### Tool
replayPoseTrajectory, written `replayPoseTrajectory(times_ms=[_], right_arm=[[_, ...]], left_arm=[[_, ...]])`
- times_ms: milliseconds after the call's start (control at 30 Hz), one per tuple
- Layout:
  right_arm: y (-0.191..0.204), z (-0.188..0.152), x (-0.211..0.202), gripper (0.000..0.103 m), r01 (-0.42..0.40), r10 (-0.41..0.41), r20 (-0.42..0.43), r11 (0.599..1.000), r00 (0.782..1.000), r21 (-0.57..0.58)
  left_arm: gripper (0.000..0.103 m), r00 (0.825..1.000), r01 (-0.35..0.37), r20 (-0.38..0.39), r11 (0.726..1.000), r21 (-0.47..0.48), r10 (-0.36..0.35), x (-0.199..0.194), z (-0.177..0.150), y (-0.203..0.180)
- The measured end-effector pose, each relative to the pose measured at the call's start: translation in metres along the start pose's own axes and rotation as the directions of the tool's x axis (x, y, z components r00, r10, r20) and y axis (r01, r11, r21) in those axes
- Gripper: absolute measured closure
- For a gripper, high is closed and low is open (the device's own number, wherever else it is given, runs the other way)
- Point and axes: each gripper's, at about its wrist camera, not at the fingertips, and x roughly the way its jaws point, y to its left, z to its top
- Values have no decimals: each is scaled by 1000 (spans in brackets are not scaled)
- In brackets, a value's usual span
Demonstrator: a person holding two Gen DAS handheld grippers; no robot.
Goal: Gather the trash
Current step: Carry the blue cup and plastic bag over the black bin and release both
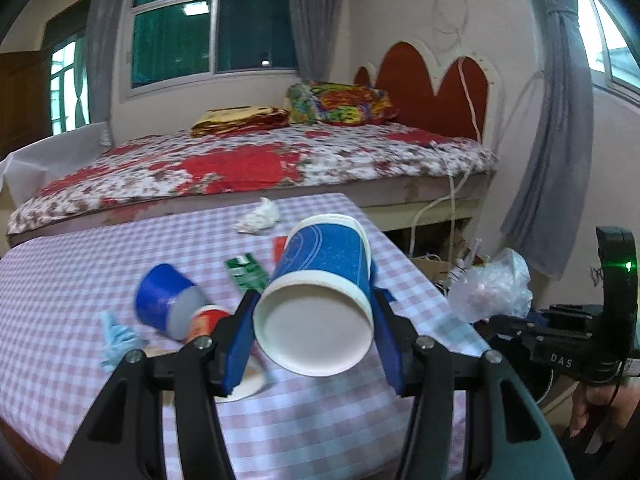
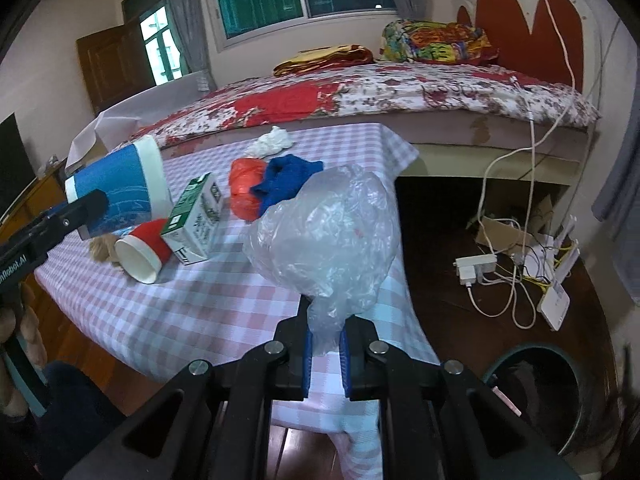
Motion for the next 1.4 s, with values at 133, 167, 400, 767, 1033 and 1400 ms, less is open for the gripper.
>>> replayPoseTrajectory(times_ms=[133,167,400,767,1033,1400], right_arm=[[-12,-3,-4,91,21,-21,-1,1000,1000,15],[-15,-4,-5,91,25,-25,-1,1000,1000,19],[-43,-13,-16,92,71,-71,-7,996,997,52],[-97,-40,-48,92,163,-162,-16,979,987,126],[-150,-71,-76,92,248,-244,-46,947,969,202],[-202,-109,-97,92,322,-307,-97,905,947,277]], left_arm=[[47,999,33,-17,999,8,-33,9,-2,-14],[47,999,42,-21,999,10,-42,11,-3,-18],[48,994,89,-66,996,20,-87,26,-12,-41],[48,972,219,-111,971,93,-209,37,-18,-108],[48,938,330,-167,930,161,-304,44,-29,-171],[48,892,432,-249,874,223,-378,51,-46,-234]])
